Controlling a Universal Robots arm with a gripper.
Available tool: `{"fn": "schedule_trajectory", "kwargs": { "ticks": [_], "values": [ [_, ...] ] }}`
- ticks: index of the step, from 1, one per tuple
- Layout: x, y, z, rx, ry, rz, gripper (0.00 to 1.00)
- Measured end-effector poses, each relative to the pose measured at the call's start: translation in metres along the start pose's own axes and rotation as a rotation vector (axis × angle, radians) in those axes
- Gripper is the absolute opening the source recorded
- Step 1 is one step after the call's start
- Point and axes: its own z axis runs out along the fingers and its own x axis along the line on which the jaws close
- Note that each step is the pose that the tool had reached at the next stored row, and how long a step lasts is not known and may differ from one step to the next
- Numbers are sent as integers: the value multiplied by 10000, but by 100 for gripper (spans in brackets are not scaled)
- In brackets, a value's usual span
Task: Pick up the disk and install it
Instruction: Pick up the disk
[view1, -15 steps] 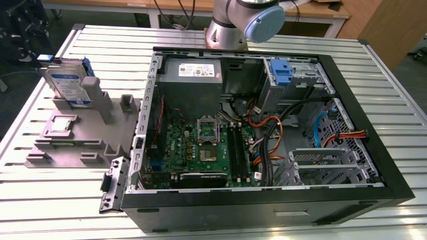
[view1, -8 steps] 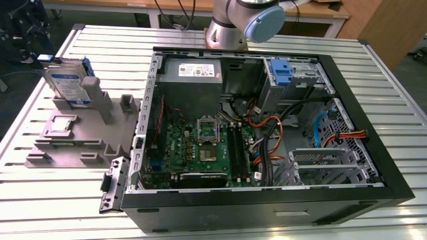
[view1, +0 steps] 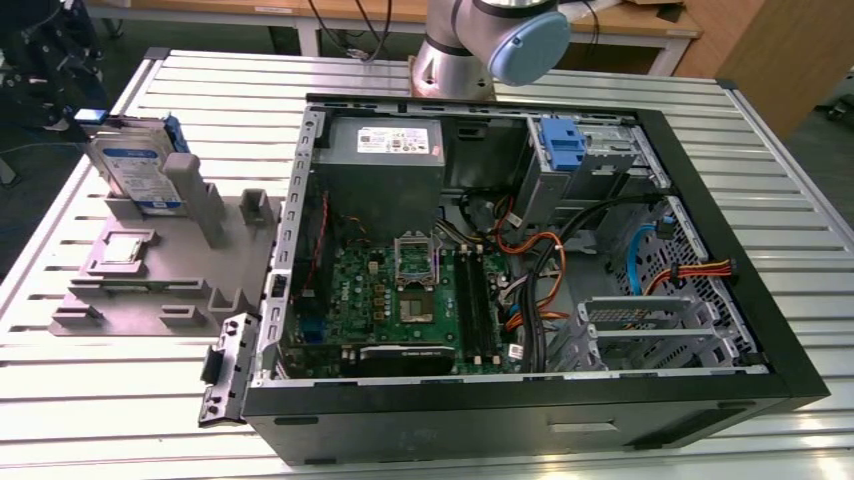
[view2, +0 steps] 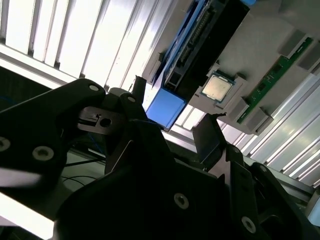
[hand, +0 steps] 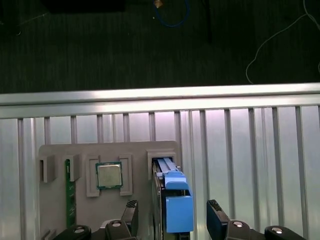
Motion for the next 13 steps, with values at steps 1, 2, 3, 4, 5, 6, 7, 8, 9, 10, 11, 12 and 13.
{"fn": "schedule_trajectory", "kwargs": {
  "ticks": [1, 2, 3, 4, 5, 6, 7, 8, 9, 10, 11, 12, 13],
  "values": [
    [0, -1, 15, -24, 1, 1, 65],
    [-1, -1, 31, -52, 3, 1, 65],
    [-1, -1, 45, -79, 5, 3, 65],
    [-3, -1, 59, -108, 7, 5, 65],
    [-6, -1, 75, -125, 9, 8, 65],
    [-11, 0, 91, -131, 6, 9, 65],
    [-17, -1, 105, -133, 0, 8, 65],
    [-24, 0, 119, -136, -10, 8, 65],
    [-29, 0, 133, -137, -18, 7, 65],
    [-32, 0, 148, -138, -22, 8, 65],
    [-32, 1, 163, -139, -22, 7, 65],
    [-31, 2, 177, -141, -22, 6, 65],
    [-30, 8, 190, -141, -23, 5, 65]
  ]
}}
